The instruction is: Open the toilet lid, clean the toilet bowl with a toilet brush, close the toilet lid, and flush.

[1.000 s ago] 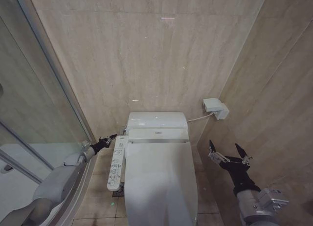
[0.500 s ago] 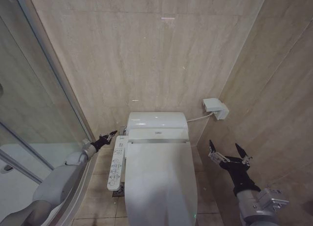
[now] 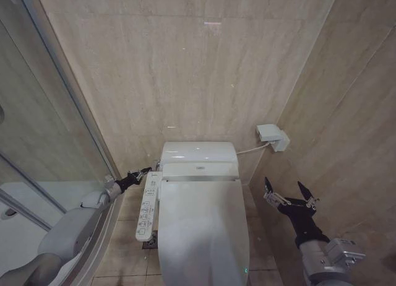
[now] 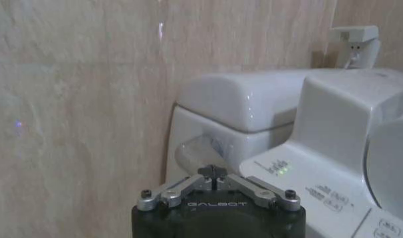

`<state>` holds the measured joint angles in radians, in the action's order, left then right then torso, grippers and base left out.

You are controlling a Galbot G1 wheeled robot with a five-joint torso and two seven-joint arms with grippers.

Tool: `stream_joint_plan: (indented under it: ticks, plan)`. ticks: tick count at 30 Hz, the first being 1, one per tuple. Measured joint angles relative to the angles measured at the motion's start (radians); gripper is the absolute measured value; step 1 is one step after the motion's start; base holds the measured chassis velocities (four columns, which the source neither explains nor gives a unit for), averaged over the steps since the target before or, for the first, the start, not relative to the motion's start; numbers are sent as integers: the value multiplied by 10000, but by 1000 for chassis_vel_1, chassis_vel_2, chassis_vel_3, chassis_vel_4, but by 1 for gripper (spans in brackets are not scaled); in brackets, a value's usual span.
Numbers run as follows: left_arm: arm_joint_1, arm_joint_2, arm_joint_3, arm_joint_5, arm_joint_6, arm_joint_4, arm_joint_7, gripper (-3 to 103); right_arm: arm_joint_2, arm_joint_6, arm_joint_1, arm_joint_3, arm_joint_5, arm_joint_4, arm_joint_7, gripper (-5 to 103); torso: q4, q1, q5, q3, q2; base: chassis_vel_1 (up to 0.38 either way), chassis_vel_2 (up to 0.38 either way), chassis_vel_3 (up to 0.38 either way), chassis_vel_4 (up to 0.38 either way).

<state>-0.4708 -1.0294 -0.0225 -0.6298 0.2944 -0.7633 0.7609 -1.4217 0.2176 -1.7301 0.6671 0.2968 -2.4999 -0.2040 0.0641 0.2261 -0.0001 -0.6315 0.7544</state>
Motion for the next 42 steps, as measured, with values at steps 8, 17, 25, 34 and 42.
stream_joint_plan:
  ticks: [8,17,25,34,42]
  plan:
    - [280,-341,-81,87,51,672,84,0,0,0,0,0,0,0,0,100,-1,0,1,0,0,0,0,0,0]
    - [626,-629,-190,64,200,1250,35,0,0,0,0,0,0,0,0,100,-3,0,2,0,0,0,0,0,0]
    - [784,-894,-254,61,139,1639,-130,0,0,0,0,0,0,0,0,100,-7,-4,6,1,2,0,0,0,0]
    - [710,-1075,-145,-8,-9,1692,-598,0,0,0,0,0,0,0,0,100,-3,-3,3,0,1,0,0,0,0]
    - [-529,-713,877,61,366,-548,-2621,0,-1,0,0,0,0,0,-3,100,20,6,-4,-2,-2,-13,0,2,-8]
